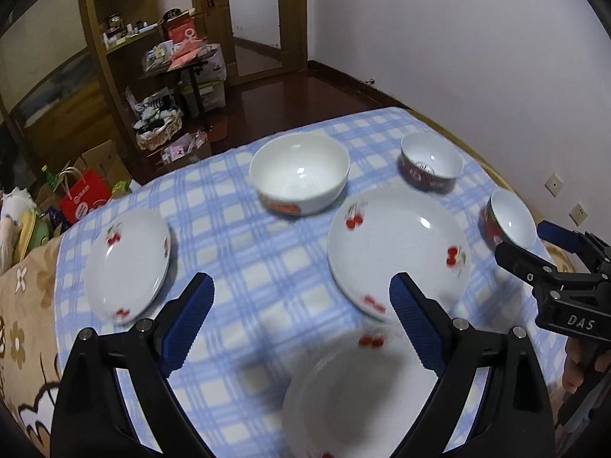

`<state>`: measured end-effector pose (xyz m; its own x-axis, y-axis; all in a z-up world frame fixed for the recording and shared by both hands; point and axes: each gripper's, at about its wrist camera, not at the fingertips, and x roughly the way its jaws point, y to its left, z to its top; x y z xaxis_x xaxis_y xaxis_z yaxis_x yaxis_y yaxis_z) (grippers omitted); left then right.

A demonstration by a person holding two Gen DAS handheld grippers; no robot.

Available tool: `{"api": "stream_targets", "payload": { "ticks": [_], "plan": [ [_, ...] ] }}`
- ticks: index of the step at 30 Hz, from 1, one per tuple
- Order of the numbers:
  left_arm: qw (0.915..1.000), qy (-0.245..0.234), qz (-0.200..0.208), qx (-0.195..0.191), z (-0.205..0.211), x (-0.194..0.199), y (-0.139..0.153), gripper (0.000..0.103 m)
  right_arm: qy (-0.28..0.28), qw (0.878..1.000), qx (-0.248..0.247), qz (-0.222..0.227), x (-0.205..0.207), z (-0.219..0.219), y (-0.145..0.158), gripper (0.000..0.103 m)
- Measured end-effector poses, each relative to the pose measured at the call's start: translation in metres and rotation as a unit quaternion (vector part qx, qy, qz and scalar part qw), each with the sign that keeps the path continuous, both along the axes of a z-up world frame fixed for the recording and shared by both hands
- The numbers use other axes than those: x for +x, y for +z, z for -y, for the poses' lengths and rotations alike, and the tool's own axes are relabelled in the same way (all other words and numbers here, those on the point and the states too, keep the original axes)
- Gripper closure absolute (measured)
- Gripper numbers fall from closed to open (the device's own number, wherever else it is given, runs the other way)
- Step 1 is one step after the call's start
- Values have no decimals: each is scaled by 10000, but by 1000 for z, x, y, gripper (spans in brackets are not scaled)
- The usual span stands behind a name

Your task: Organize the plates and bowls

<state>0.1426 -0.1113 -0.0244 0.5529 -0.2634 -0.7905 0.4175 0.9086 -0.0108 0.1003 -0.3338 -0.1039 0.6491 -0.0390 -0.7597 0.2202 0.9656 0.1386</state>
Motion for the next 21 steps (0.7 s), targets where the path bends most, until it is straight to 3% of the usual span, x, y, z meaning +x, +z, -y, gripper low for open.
{"api": "stream_targets", "payload": {
  "ticks": [6, 13, 21],
  "plan": [
    [9998, -84, -14, -165, 13, 31, -9, 11, -196, 9995, 241, 115, 29, 24, 4, 2],
    [9991, 13, -315, -266, 16, 59, -34, 11, -323, 9980, 521, 125, 46, 43, -16, 2],
    [9983, -23, -587, -55, 25, 64, -66, 11, -317, 9976, 614, -65, 56, 49, -41, 8]
  ]
}}
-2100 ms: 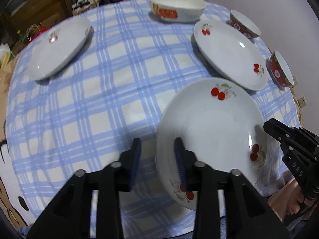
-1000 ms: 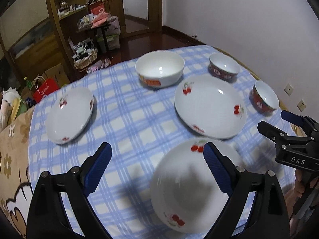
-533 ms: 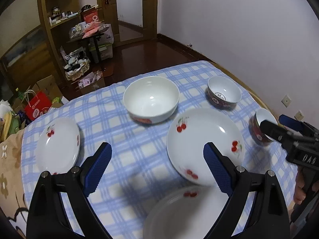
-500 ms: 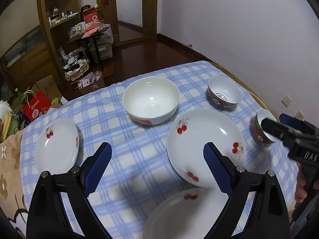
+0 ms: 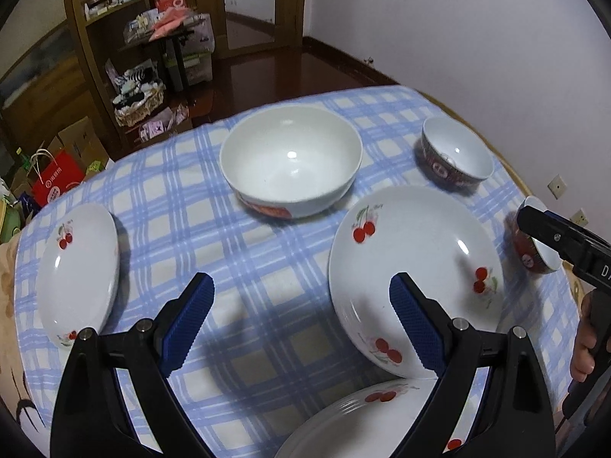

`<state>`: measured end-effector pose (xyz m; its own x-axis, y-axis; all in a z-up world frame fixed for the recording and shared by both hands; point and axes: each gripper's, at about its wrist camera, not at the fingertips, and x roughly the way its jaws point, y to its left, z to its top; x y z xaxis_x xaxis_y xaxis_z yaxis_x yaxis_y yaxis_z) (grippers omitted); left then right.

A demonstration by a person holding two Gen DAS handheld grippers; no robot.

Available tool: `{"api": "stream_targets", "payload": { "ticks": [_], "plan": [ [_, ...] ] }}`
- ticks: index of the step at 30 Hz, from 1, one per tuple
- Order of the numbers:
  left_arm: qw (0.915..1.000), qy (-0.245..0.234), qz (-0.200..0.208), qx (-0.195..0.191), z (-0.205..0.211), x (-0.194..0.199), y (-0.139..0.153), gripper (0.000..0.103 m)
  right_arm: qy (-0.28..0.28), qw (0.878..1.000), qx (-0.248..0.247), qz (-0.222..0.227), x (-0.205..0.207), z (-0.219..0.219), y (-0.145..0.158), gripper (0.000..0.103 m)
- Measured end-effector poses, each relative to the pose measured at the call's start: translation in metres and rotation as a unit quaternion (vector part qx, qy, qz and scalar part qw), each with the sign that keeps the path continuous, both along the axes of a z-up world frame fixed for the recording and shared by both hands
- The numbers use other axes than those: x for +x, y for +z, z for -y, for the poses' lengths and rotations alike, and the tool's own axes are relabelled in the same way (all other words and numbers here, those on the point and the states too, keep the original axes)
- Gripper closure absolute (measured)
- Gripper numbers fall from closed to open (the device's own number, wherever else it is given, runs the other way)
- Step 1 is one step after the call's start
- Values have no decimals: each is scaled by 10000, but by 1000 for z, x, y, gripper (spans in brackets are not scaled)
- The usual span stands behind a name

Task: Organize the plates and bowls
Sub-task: 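Move the right tool to the rim of the central cherry plate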

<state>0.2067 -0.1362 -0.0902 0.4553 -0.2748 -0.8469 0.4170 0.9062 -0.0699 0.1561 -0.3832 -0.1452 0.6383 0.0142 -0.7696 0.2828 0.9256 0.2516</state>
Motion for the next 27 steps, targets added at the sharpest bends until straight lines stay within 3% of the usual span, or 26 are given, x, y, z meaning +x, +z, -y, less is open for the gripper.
{"api": "stream_targets", "payload": {
  "ticks": [17, 23, 27],
  "plan": [
    [9987, 23, -390, 316, 6, 5, -36, 11, 177, 9998, 6, -95, 4, -7, -22, 8],
    [9983, 63, -315, 478, 10, 6, -43, 12, 194, 9996, -59, -177, 7, -9, -29, 21],
    [9977, 31, -417, 526, 11, 6, -48, 25, 284, 9987, -45, -419, 10, -9, -36, 52]
  ]
}}
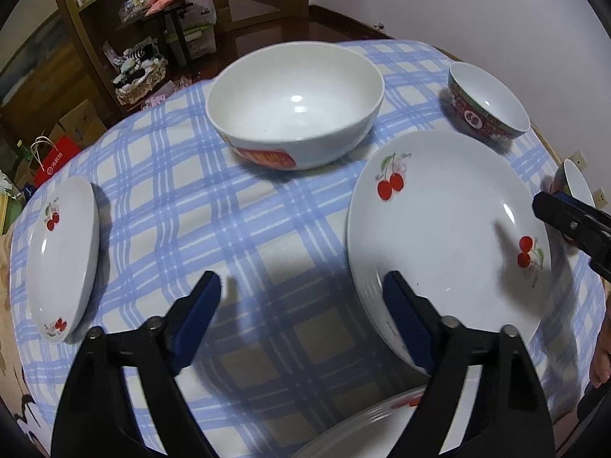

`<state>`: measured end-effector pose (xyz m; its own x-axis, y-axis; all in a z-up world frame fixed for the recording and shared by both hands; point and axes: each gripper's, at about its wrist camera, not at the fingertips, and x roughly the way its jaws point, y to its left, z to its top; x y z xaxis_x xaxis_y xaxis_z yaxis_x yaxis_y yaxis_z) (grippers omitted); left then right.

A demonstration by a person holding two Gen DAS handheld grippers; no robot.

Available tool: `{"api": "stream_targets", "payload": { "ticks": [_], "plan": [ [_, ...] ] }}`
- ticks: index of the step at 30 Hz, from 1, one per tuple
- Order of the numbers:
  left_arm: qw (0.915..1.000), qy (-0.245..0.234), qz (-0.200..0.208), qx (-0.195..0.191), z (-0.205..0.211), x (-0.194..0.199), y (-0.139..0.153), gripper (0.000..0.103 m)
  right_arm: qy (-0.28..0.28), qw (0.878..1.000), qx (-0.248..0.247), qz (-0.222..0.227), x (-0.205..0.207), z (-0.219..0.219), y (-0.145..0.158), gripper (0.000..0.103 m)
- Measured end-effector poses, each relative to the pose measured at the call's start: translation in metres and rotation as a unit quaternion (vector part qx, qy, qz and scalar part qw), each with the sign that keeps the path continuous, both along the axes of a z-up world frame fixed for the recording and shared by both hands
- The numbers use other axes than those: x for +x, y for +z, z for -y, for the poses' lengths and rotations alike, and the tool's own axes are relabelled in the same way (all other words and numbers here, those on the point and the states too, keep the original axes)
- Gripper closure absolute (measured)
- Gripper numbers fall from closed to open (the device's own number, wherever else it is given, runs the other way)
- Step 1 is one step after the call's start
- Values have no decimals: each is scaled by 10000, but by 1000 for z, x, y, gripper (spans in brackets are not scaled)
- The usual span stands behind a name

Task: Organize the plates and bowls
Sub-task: 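Move the right tool to the rim of the central cherry plate, then close the right gripper on the cherry plate rim and lift it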

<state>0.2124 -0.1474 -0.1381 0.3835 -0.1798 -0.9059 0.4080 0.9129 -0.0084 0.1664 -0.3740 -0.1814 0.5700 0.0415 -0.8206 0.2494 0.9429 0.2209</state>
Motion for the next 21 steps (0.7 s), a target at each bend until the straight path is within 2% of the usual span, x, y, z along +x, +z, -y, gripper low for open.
{"api": "stream_targets", "payload": {
  "ticks": [5, 10, 12, 13, 16, 21],
  "plan": [
    [9996, 42, -232, -180, -2, 1, -6, 36, 7, 9994, 101, -345, 2, 1, -14, 67],
    [9985, -129, -395, -364, 4, 0, -8, 61, -2, 9988, 36, -491, 2, 2, -19, 79],
    [9978, -176, -470, -437, 6, 0, -8, 68, -8, 9986, 47, -523, 1, 4, -21, 87],
    [9974, -210, -495, -474, 7, -1, -8, 70, 1, 9986, 43, -533, 1, 5, -21, 88],
    [9961, -316, -560, -604, 10, -5, -8, 87, 11, 9984, 119, -560, -1, 9, -22, 93],
    [9962, -316, -505, -642, 11, -7, -7, 88, 3, 9979, 279, -580, 0, 14, -25, 94]
  ]
}}
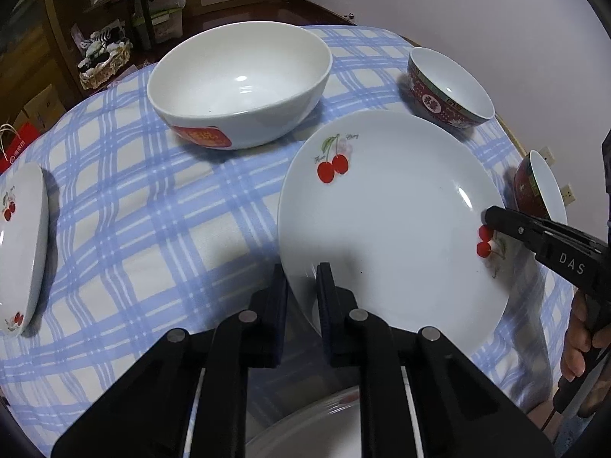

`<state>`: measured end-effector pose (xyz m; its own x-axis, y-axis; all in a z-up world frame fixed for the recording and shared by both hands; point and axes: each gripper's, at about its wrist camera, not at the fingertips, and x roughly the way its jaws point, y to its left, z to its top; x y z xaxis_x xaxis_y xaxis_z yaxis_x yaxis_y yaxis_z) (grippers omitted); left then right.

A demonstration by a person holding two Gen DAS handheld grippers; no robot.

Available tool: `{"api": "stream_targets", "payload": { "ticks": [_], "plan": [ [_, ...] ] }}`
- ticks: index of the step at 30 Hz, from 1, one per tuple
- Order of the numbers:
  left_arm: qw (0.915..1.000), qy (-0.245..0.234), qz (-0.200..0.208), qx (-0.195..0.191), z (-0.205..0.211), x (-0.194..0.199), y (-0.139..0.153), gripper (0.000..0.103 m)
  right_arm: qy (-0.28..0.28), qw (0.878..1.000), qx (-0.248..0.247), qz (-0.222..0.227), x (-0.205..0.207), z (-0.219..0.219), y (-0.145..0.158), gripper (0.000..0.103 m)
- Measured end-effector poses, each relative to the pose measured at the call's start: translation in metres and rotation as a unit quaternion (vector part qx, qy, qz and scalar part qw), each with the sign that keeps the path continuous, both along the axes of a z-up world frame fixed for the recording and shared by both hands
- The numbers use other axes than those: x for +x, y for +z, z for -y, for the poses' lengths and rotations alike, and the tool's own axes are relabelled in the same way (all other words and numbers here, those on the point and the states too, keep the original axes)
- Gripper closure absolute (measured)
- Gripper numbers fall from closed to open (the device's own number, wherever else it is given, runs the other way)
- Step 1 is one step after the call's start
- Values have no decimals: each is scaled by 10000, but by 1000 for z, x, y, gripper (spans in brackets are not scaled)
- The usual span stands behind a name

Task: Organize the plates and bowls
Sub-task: 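Close the right gripper on the cherry plate rim and lift it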

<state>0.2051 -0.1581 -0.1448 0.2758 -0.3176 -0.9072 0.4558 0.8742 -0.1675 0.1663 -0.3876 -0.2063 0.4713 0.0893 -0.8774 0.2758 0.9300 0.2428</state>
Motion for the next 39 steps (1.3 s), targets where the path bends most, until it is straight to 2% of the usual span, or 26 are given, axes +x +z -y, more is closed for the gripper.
{"api": "stream_targets", "payload": {
  "ticks": [3, 6, 8, 11, 16, 20, 30, 39],
  "plan": [
    [9999, 49, -52, -106, -3, 2, -1, 89, -1, 9999, 136, 6, 1, 3, -2, 94],
    [9997, 102, -81, -188, -4, 3, -2, 89, -133, 9979, 626, 33, 2, 13, -11, 94],
    [9997, 103, -98, -218, -5, 3, -2, 89, -199, 9967, 780, 47, 2, 16, -13, 94],
    [9998, 17, -76, -170, -5, 2, -1, 89, -153, 9978, 650, 52, 2, 11, -12, 94],
    [9993, 140, -174, -284, -9, 4, -2, 89, -170, 9982, 552, 150, 1, 8, -8, 94],
    [9984, 286, -307, -390, -14, 7, -2, 89, -81, 9993, 182, 316, -1, -2, 3, 94],
    [9977, 331, -343, -486, -22, 3, 8, 89, -113, 9985, 183, 495, -7, -4, 14, 95],
    [9973, 480, -161, -534, -33, -9, 32, 89, -58, 9973, 134, 726, -26, -12, 38, 95]
  ]
}}
